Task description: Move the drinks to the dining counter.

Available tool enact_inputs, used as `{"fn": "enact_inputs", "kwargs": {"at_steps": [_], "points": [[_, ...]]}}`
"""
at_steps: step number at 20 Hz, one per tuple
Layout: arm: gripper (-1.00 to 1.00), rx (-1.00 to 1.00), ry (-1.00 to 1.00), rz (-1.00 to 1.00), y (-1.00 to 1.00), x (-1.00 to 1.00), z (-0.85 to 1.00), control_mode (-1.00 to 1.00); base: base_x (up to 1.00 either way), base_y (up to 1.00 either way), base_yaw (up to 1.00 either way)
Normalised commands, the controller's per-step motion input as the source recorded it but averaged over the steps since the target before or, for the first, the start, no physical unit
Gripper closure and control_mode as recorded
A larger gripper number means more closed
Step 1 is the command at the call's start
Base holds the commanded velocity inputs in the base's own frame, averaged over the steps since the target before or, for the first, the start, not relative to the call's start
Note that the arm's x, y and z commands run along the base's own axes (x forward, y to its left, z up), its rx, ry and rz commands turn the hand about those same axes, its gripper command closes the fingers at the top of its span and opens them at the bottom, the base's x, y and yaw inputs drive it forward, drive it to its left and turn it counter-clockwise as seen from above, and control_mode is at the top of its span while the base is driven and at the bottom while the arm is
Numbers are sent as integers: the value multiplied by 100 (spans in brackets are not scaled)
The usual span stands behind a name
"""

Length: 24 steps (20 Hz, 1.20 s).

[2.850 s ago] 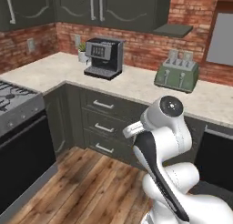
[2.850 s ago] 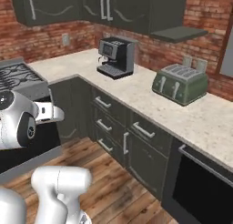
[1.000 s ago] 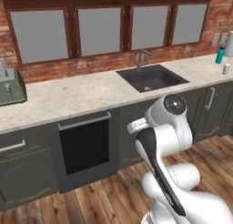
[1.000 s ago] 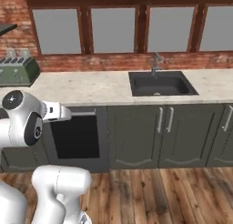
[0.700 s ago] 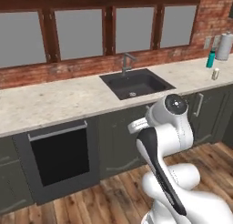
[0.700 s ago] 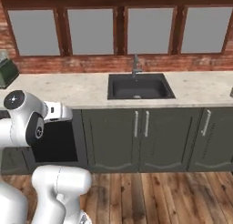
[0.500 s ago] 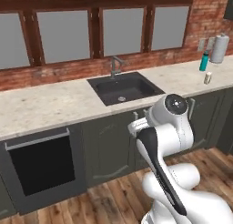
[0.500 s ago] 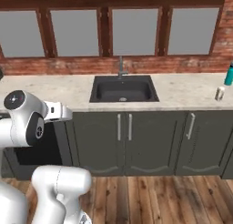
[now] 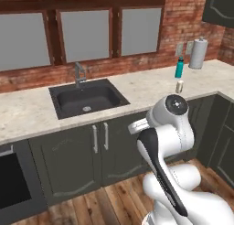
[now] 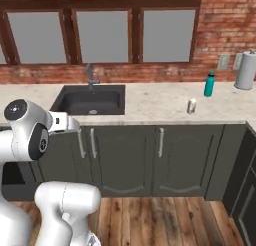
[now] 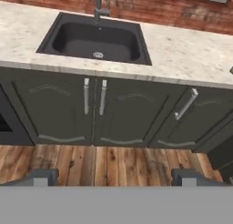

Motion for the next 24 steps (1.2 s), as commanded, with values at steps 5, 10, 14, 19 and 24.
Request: {"fn": "enact_inputs", "kwargs": {"at_steps": [5,10,14,19,24], "points": [[-100,0,0,0,0,0,0,100,44,-100,0],[-100,0,0,0,0,0,0,100,72,-96,0],[-100,0,0,0,0,0,0,100,93,-77,0],[-100,0,0,0,0,0,0,100,96,-53,-3],[-100,0,0,0,0,0,0,100,78,-13,-12]]}}
